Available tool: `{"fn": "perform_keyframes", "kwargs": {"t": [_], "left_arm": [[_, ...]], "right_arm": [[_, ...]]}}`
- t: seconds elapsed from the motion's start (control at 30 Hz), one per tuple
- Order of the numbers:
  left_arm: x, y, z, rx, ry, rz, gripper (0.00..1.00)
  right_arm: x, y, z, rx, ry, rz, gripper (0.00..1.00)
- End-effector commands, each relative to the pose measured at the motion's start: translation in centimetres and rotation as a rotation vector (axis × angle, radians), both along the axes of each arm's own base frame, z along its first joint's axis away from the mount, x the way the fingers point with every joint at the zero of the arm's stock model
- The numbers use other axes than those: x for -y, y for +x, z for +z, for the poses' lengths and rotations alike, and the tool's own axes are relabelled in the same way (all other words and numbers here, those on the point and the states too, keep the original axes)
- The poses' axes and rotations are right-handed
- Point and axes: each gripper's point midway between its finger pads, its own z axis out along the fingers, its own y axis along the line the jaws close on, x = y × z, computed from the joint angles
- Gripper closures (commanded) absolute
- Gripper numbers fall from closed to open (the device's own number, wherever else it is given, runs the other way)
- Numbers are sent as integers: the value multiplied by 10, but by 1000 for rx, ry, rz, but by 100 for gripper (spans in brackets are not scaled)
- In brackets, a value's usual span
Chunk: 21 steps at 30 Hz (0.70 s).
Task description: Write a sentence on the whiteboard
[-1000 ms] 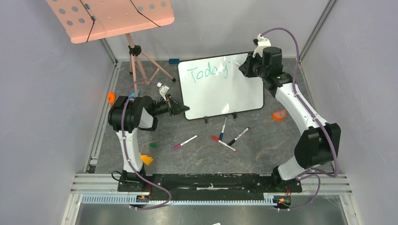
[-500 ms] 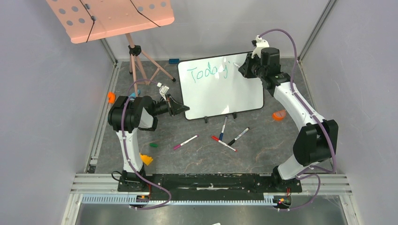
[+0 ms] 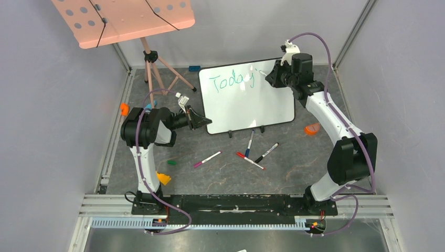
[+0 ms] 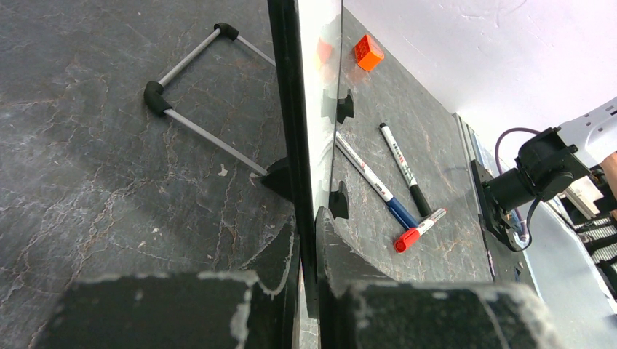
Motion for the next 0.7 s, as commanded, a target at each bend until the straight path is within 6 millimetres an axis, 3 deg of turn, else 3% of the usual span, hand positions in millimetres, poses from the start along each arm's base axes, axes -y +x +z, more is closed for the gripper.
{"fn": "perform_keyframes", "kwargs": {"t": [0.0, 0.23, 0.67], "left_arm": [[3, 2, 8, 160, 16, -33, 98], [2, 2, 8, 158, 15, -34, 98], [3, 2, 8, 158, 15, -38, 98]], "right_arm": [[-5, -2, 1, 18, 7, 41, 100], [-2, -14, -10, -1, -16, 55, 100], [24, -19, -20, -36, -83, -55, 100]]}}
